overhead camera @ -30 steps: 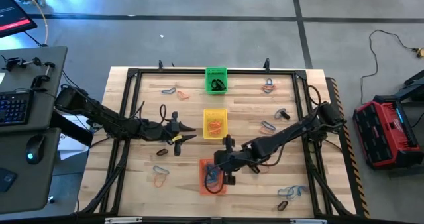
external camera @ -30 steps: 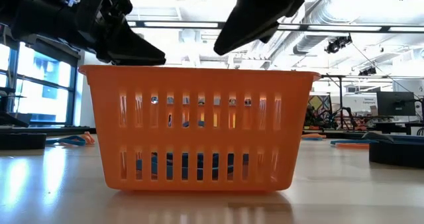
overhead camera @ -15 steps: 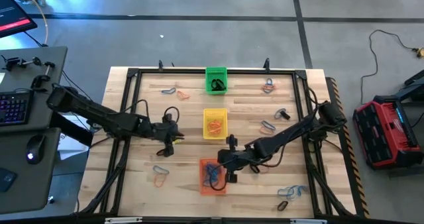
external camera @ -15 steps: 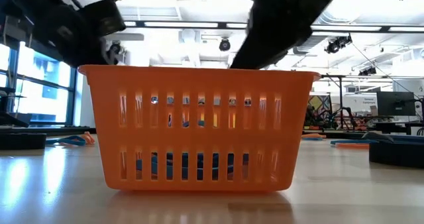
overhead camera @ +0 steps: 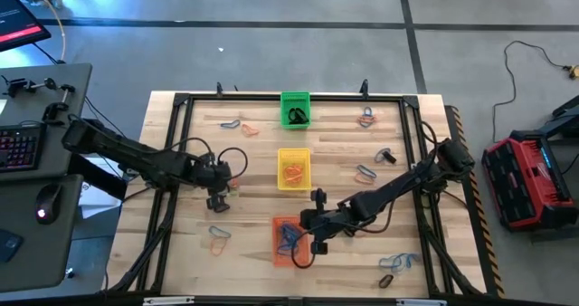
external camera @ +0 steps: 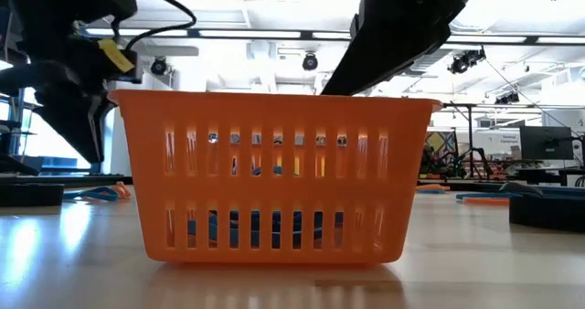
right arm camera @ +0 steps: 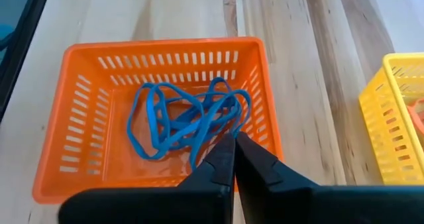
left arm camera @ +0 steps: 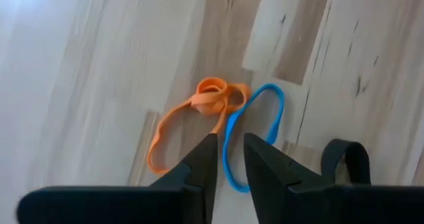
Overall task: Sort rubber bands into baskets
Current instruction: Put the orange rubber band into the yellow bin
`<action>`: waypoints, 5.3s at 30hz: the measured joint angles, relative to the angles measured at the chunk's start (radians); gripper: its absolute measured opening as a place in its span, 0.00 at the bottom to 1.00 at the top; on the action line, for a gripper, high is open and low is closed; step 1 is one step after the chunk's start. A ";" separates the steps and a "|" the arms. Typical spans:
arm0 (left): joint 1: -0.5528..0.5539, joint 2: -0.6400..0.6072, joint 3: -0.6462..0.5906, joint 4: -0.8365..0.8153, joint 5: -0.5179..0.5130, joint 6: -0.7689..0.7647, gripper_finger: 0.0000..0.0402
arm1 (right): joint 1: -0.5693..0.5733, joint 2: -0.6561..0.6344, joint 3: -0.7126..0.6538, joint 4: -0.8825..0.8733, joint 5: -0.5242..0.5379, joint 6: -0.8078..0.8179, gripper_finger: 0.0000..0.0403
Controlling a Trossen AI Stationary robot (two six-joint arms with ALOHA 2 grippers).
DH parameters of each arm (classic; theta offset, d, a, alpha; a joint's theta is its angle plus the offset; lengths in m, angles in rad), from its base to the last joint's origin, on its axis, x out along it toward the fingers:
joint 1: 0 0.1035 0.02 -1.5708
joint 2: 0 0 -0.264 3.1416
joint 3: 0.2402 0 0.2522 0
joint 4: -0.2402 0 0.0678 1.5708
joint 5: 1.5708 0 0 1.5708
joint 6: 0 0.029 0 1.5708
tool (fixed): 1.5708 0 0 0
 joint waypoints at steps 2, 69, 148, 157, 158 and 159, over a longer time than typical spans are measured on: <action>0.008 0.008 0.000 0.008 0.001 0.012 0.19 | 0.000 0.000 0.000 0.000 0.000 0.001 0.00; 0.120 0.264 0.080 0.023 0.050 0.309 0.28 | 0.025 0.000 0.000 0.001 0.000 -0.003 0.00; 0.126 0.243 0.414 0.025 0.076 0.107 0.00 | -0.186 0.111 0.000 0.446 0.137 -0.187 0.37; 0.126 0.243 0.414 0.132 0.076 0.117 0.00 | -0.239 0.135 0.000 0.489 0.149 -0.206 0.40; 0.125 0.243 0.414 0.147 0.077 0.118 0.00 | -0.244 0.135 0.000 0.490 0.149 -0.211 0.40; 0.126 0.243 0.414 0.161 0.077 0.119 0.00 | -0.249 0.135 0.000 0.491 0.149 -0.219 0.40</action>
